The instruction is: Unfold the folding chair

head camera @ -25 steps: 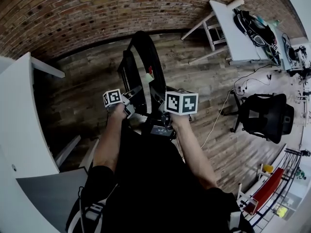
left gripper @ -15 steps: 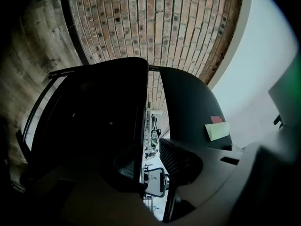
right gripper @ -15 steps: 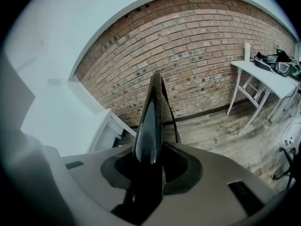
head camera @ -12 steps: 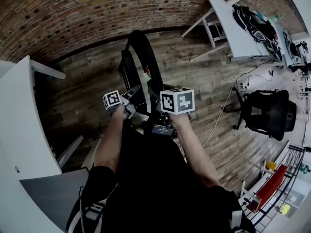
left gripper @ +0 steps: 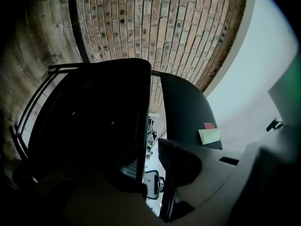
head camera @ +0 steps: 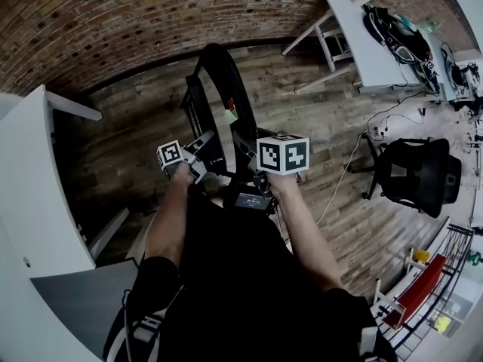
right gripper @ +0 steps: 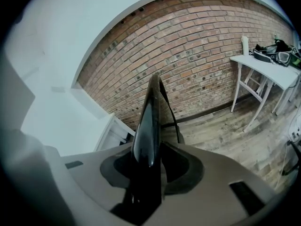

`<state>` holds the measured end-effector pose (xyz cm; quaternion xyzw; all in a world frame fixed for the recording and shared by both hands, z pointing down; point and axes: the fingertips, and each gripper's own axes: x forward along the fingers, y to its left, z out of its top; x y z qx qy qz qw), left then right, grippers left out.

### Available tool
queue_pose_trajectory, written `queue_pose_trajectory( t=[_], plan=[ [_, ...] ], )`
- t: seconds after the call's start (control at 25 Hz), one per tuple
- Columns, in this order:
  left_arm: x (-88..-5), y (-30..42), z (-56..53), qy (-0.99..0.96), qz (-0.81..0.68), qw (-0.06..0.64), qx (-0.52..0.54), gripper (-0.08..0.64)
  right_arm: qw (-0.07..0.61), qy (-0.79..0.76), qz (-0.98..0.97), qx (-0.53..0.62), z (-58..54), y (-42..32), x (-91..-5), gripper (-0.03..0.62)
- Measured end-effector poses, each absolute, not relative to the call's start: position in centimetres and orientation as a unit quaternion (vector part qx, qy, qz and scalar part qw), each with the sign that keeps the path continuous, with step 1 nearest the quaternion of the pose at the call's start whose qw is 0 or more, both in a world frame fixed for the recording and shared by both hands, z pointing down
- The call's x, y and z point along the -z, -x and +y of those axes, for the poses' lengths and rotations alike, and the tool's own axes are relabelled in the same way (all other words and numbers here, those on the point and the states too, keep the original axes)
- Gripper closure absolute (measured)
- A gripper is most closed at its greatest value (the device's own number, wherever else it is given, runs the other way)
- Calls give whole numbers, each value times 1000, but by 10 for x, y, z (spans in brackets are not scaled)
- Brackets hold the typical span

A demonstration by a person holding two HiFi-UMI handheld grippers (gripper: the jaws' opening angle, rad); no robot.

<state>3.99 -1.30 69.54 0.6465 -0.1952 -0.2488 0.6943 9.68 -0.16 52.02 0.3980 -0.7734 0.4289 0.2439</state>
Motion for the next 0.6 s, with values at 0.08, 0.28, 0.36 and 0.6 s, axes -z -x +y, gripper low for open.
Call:
queue_pose_trajectory(
  t=[0.08, 0.28, 0.36, 0.6],
  plan=[
    [-697, -36, -13, -648, -196, 693, 248, 453, 237, -398, -774, -432, -4, -102, -521, 465],
    [-700, -54, -19, -649, -190, 693, 248, 453, 225, -388, -781, -435, -13, -125, -525, 465],
    [-700, -49, -17, -647, -191, 694, 250, 453, 218, -386, -782, -438, -13, -126, -525, 462],
    [-705, -13, -6, -647, -212, 688, 252, 453, 192, -390, -776, -457, -19, -146, -530, 465]
  ],
)
